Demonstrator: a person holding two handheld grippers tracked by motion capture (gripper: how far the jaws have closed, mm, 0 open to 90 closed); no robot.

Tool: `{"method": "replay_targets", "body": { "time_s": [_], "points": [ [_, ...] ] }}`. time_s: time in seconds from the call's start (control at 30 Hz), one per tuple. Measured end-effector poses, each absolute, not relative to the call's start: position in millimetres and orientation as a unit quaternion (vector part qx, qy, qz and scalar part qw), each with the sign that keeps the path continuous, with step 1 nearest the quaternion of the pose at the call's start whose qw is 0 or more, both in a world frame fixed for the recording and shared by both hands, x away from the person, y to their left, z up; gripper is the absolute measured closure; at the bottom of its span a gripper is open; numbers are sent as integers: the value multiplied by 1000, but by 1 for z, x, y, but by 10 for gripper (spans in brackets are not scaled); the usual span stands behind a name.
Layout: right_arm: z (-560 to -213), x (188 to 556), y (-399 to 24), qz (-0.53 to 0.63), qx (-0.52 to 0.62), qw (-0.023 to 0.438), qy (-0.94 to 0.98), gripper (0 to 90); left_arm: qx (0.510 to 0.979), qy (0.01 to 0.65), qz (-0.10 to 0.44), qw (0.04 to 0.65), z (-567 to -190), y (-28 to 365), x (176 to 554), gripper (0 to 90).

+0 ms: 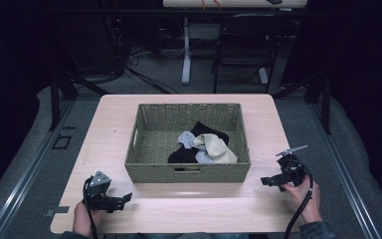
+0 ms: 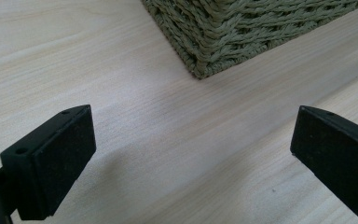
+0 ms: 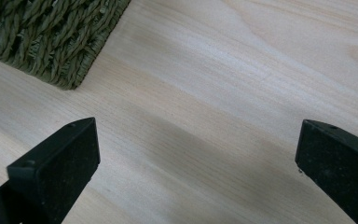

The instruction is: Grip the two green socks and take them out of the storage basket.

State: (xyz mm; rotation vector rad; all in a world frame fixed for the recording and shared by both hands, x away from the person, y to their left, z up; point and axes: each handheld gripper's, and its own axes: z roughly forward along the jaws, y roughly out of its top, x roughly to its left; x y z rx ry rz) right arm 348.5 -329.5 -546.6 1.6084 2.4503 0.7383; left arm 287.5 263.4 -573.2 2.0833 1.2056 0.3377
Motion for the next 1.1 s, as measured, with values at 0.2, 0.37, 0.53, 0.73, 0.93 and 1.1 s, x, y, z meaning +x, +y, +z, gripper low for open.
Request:
{"method": "replay_targets", "body": {
  "time_s": [0.2,0.37,0.53,0.73,0.93,1.1],
  "points": [
    [-546,349,-328,240,528,61,812,0,800,468,136,349,-574,264,287,0],
    [-544,349,-326,236,518,66,819,0,798,475,138,345,-574,265,287,0],
    [-543,348,-328,238,511,65,824,0,799,476,140,340,-575,260,290,0],
    [-535,351,-326,231,501,61,832,0,799,479,138,337,-575,262,290,0],
    [-520,354,-324,236,493,51,836,0,802,471,140,339,-573,265,285,0],
    [-502,354,-322,237,486,58,839,4,795,478,143,346,-574,270,281,0]
  ]
}}
